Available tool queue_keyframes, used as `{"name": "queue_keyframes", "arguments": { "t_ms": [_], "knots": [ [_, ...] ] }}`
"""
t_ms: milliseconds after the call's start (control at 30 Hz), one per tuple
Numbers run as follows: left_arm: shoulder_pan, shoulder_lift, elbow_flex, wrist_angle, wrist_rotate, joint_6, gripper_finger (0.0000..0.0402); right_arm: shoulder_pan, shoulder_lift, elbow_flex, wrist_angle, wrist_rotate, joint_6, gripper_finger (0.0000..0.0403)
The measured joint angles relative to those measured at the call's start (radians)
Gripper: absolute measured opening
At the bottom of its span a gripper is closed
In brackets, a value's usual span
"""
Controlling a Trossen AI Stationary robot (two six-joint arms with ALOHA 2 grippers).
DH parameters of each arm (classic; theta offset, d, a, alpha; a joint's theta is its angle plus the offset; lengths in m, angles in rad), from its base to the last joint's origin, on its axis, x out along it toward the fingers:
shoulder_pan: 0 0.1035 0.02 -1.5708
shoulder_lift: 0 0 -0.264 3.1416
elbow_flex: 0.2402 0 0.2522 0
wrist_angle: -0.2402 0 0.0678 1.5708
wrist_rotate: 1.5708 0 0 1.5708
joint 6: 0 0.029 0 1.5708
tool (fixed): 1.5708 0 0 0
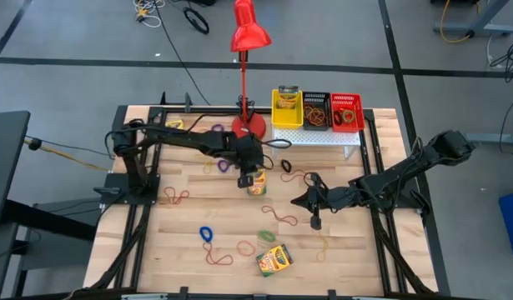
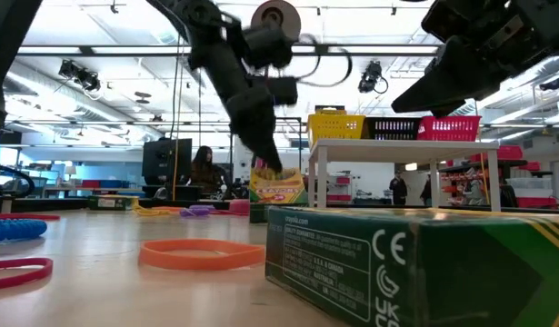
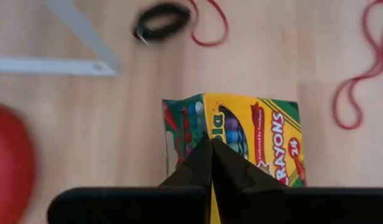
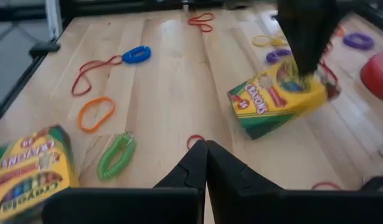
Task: Pick & Place Office Desk Supplies
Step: Put the crayon box into the yellow bin on the shelf
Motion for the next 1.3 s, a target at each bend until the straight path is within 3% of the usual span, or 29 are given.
{"name": "queue_keyframes", "arguments": {
  "t_ms": [133, 300, 700, 933, 1167, 1300],
  "knots": [
    [-0.086, -0.016, 0.001, 0.007, -0.199, 0.030, 0.0003, -0.007, 0.006, -0.081, 0.092, 0.083, 0.146, 0.0012],
    [-0.193, -0.011, 0.000, 0.077, -0.330, 0.040, 0.0003, -0.026, 0.063, -0.177, 0.328, 0.143, 0.208, 0.0041],
    [-0.331, 0.002, -0.003, 0.105, -0.625, -0.006, 0.0003, -0.111, 0.267, -0.098, 0.430, 0.128, 0.141, 0.0161],
    [-0.368, 0.047, -0.004, 0.129, -0.792, 0.030, 0.0003, -0.180, 0.270, -0.074, 0.460, 0.026, 0.097, 0.0196],
    [-0.382, 0.047, -0.004, 0.154, -0.833, 0.039, 0.0003, -0.304, 0.374, -0.066, 0.606, -0.132, 0.062, 0.0270],
    [-0.389, 0.047, -0.004, 0.155, -0.833, 0.044, 0.0003, -0.345, 0.475, -0.065, 0.752, -0.182, 0.038, 0.0285]
  ]
}}
